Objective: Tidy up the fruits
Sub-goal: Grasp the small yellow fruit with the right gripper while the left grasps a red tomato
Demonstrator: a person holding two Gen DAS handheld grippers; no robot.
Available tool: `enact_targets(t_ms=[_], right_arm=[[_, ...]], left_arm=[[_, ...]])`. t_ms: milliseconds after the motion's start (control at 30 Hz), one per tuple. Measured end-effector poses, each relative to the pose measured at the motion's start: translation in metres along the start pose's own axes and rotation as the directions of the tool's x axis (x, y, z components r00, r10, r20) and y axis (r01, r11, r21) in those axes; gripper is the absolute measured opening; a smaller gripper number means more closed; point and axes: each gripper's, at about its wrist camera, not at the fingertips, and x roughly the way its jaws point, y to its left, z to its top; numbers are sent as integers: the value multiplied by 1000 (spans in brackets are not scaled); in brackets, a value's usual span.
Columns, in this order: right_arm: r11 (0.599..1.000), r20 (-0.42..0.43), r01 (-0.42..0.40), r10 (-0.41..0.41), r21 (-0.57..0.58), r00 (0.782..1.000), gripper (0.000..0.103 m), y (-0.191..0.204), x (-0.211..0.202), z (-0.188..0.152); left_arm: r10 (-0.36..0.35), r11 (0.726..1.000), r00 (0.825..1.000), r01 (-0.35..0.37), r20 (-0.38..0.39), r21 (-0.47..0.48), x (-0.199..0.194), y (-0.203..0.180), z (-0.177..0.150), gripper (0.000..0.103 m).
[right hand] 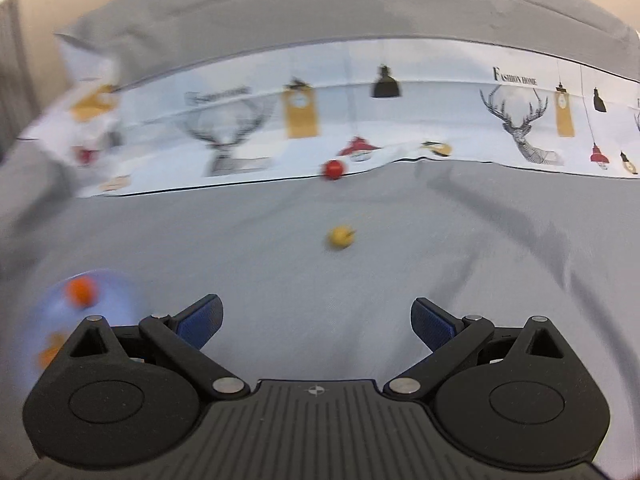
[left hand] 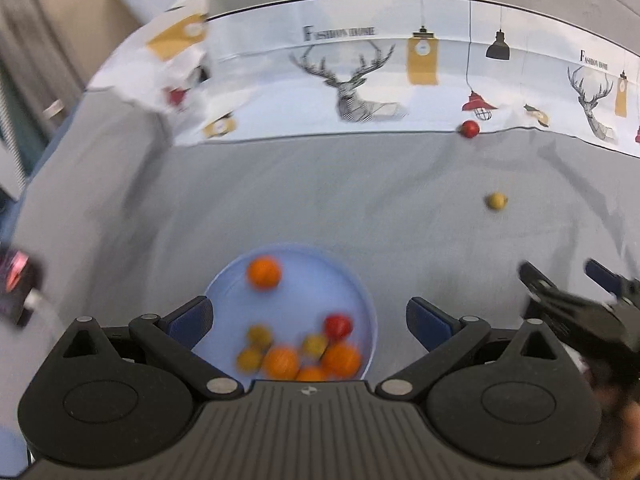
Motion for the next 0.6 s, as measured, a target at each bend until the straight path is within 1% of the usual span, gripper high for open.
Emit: enact_targets(t_ms=[67,133,200,267,300,333,400,433,467,533,600], right_arm=[[999,-12,32,-32,7,999,100,-14,49,11],[999,-16,47,-47,14,999,100,-24,92,19],[998,-15,54,-54,22,998,97,-29,128,23],[999,3,41,-41,13,999,83,-29,154,24],[1000,7,30,-30,4,1000,57,-29,164,23],[1000,-4,24,-24,-13,1000,47,-29,171,21],[998,38,44,-42,-34,998,30,-31,167,19],[999,42,40,-40,-13,998,30,-39,164,17],[998,48,58,-58,16,997,30,-47,163,18],[989,53,137,-140,65,989,30,-70,157,18],[971,58,201,-210,131,976,30,-95,152,16]], left_arm=[[-30,1000,1000,30,-3,7,19,-15,23,103],[-43,999,999,43,4,19,40,-31,45,103],[-24,999,1000,24,17,30,64,-48,65,103],[-28,999,999,26,36,44,88,-63,83,103],[-33,998,999,31,38,50,98,-69,91,103],[-41,998,998,39,40,56,109,-76,99,103],[-67,996,997,64,48,68,133,-93,117,103],[-81,994,995,77,53,76,142,-101,125,103],[-98,992,994,93,57,88,155,-112,135,103],[-132,987,990,127,49,95,178,-132,153,103],[-164,983,986,162,21,84,202,-151,168,103]])
